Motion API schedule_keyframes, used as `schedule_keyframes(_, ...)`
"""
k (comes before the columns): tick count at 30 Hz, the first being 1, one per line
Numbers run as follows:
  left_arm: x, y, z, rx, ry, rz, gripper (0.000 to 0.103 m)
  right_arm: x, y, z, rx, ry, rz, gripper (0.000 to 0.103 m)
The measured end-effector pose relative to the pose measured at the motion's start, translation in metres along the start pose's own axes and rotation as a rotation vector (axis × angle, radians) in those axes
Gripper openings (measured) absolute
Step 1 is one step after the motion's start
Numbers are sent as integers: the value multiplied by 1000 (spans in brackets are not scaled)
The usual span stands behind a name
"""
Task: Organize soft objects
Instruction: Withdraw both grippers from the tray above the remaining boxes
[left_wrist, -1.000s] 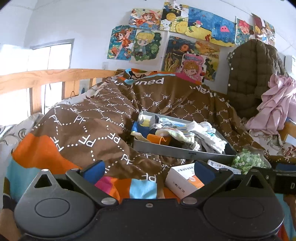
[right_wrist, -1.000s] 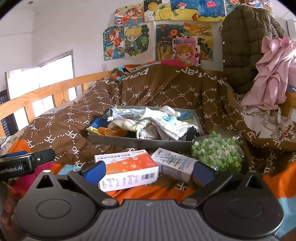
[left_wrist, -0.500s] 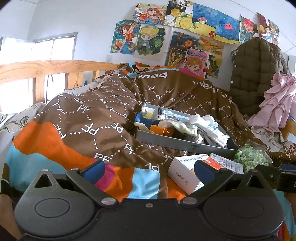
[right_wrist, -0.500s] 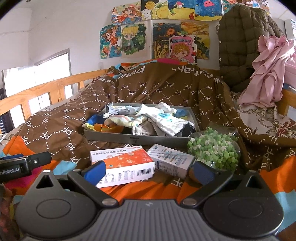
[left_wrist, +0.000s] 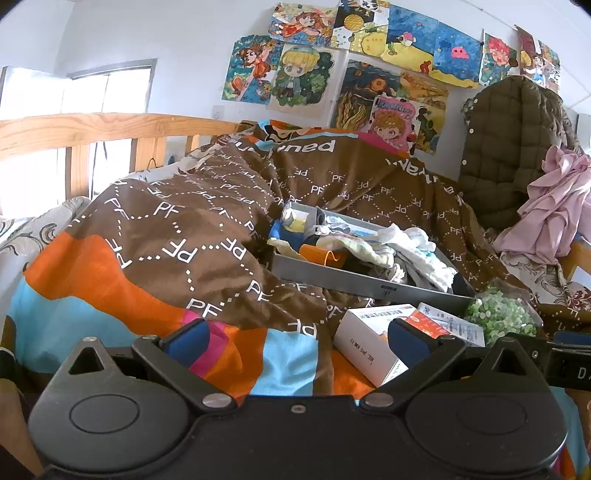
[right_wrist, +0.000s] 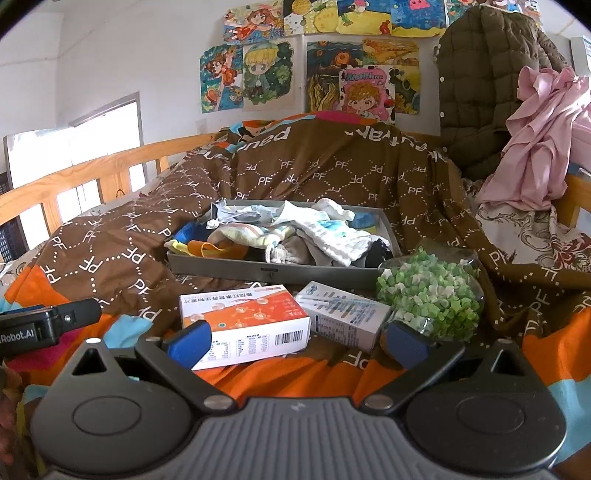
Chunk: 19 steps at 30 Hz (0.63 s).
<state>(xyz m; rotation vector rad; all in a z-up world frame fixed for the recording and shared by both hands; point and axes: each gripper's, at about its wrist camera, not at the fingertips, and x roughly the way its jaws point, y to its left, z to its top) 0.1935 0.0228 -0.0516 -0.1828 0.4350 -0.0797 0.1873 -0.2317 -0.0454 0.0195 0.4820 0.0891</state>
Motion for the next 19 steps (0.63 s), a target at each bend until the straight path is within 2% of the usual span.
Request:
schedule_keyframes(12,1,2,1,-57,18,-44,102,0,4,-1,-24,1,1,103)
schedule_keyframes(19,0,-1,1,-24,21,-46,102,0,4,-1,-25,4,2,103)
